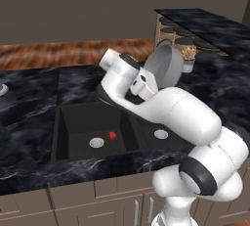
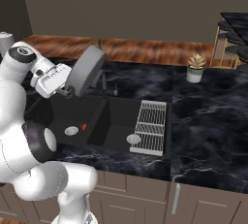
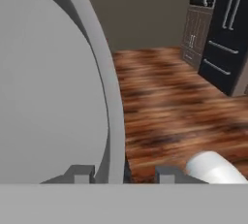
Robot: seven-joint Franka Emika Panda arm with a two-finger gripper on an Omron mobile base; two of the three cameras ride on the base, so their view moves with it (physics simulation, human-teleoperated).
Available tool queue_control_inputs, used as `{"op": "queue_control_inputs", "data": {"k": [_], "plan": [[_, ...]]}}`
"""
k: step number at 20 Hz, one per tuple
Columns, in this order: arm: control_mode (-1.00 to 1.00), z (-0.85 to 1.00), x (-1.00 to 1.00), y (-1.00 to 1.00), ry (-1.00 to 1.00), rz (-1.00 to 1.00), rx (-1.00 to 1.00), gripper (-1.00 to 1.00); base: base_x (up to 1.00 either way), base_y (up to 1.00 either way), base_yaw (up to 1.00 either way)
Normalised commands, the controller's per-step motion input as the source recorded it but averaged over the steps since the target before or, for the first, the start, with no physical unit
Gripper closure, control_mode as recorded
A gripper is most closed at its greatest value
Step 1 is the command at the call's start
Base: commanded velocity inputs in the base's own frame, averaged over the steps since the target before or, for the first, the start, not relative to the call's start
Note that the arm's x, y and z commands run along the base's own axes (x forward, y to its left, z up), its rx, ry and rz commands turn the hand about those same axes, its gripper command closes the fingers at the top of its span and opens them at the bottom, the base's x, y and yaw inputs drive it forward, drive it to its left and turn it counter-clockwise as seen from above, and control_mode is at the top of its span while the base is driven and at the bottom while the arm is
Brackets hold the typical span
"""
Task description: Dump the bell pepper from the pot into the sink. Then turn on the water and wash the bell pepper. Then turn off the water and put the bell pepper back in the pot.
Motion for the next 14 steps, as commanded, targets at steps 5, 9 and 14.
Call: {"op": "queue_control_inputs", "data": {"k": [5, 9, 14], "plan": [[-1.0, 0.0, -0.56, 0.0, 0.03, 0.18, 0.36, 1.0, 0.0, 0.0, 0.0], [-1.0, 0.0, -0.52, 0.01, 0.08, 0.27, 0.3, 1.0, 0.0, 0.0, 0.0], [-1.0, 0.0, -0.3, 0.14, 0.16, 0.37, 0.18, 1.0, 0.0, 0.0, 0.0]]}}
